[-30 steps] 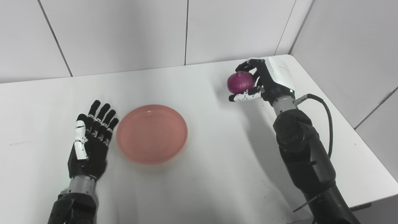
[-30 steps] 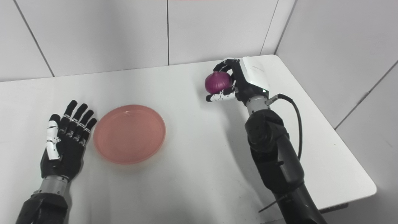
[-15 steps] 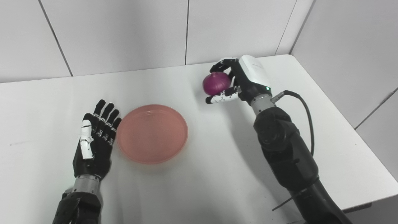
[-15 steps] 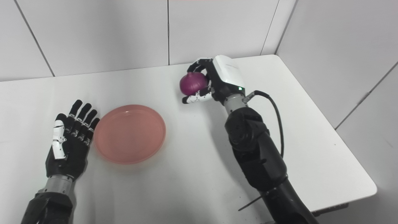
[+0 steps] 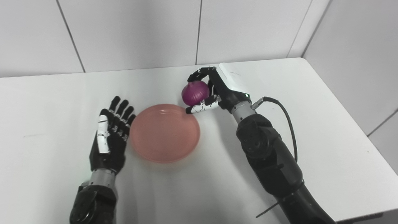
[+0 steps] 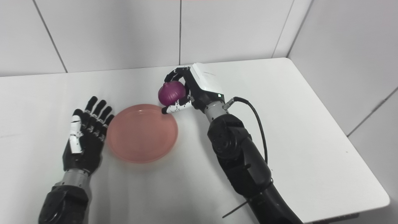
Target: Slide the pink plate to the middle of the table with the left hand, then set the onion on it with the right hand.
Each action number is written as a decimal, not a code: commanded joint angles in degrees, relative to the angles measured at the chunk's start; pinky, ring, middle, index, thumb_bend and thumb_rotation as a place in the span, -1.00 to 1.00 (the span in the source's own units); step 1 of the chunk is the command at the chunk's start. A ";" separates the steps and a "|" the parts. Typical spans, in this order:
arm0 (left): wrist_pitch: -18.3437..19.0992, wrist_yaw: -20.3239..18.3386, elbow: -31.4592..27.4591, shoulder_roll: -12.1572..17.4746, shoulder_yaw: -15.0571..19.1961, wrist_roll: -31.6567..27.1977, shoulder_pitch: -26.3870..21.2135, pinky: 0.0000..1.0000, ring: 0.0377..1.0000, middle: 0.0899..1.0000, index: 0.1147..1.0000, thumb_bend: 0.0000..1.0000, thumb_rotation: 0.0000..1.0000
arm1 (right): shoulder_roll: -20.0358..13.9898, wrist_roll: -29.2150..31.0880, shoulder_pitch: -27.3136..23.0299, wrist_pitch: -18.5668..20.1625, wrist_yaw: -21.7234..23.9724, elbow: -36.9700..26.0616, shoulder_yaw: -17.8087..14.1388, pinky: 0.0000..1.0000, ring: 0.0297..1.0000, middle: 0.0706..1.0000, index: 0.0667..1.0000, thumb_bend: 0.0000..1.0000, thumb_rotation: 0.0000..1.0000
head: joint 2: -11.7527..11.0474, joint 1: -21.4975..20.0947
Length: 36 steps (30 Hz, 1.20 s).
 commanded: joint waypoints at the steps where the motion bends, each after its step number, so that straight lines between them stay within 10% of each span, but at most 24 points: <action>1: 2.62 1.58 0.76 -0.96 -0.60 1.02 1.54 0.88 0.86 0.87 0.83 -0.15 1.00 | 0.57 -1.12 -2.53 -2.39 0.03 -1.18 1.02 -0.58 -0.44 -0.25 -0.10 0.03 -0.71 | -0.02 0.77; 36: 2.50 5.41 -0.96 -3.46 -2.71 4.02 2.00 0.87 0.85 0.84 0.81 -0.15 1.00 | 2.76 -1.22 -1.57 -8.19 -0.62 8.55 7.46 -0.68 -0.52 -0.33 -0.10 0.03 -0.72 | 1.10 6.46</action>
